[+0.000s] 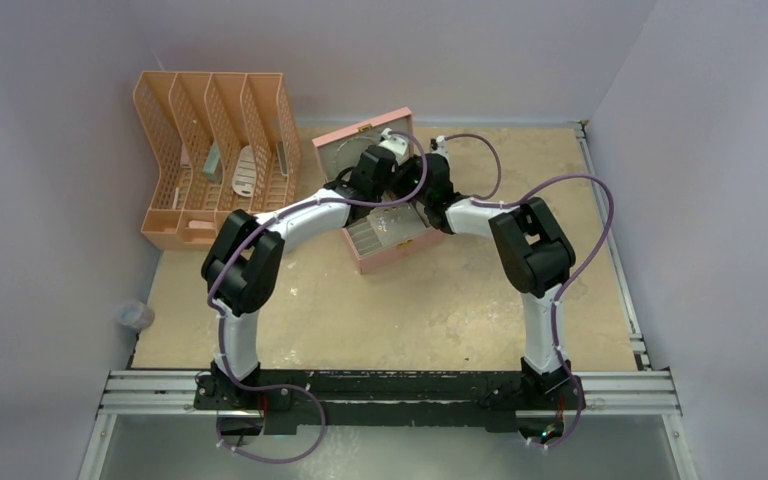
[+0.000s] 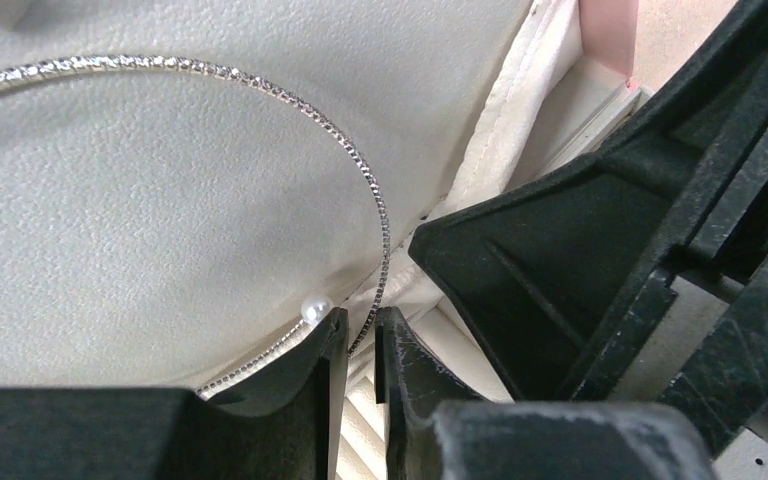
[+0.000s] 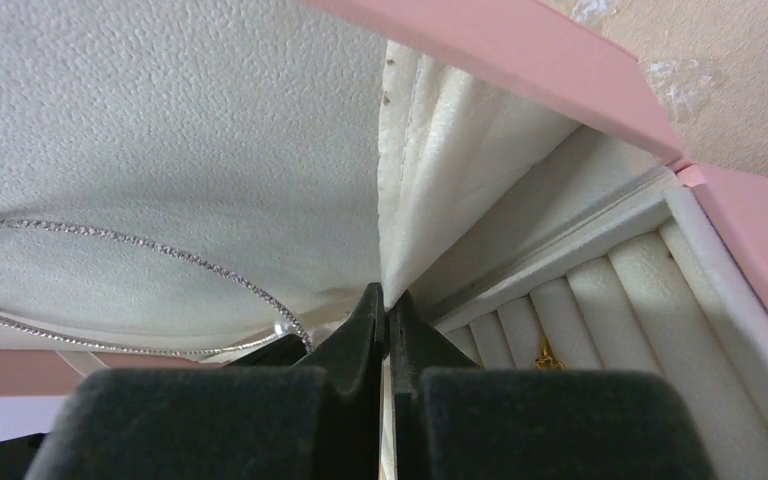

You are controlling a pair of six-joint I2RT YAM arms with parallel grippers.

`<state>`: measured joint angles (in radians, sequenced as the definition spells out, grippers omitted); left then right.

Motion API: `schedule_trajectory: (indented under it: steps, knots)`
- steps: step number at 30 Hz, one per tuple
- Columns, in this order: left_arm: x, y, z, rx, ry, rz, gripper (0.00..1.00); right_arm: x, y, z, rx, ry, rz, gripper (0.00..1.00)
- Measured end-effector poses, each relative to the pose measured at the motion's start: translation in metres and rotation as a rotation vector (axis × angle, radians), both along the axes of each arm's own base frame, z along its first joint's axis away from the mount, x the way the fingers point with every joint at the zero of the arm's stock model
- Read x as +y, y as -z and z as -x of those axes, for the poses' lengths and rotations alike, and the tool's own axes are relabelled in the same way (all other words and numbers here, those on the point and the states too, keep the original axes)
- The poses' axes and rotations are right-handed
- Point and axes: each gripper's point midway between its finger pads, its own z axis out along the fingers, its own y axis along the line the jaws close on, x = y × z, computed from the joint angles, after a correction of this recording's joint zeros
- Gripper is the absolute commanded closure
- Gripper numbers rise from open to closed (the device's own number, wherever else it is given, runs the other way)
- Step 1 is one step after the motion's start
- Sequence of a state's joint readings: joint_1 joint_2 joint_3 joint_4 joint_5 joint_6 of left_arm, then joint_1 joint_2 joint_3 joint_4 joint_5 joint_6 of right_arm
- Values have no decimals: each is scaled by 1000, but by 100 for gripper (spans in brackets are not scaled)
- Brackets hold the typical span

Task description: Organize the mixed jewelry

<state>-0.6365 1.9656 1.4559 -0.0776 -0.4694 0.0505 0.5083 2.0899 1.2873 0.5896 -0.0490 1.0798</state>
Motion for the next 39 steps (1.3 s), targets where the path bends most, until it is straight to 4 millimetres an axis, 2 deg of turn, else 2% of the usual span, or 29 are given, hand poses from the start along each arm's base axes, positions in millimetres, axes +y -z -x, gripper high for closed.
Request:
schedule_trajectory:
  steps: [10,19,33,39]
  knots:
    - [1,-5,-2,-12,25,-40,96,0,0,0,0,0,0,100]
    - [-6,-24,-10,-42,89,-85,99,0,0,0,1,-3,-1,100]
    - [-10,1,-20,-18,144,-191,99,1,0,1,1,-5,-2,100]
    - [-10,-3,-24,-43,145,-205,99,1,0,2,5,-17,-7,100]
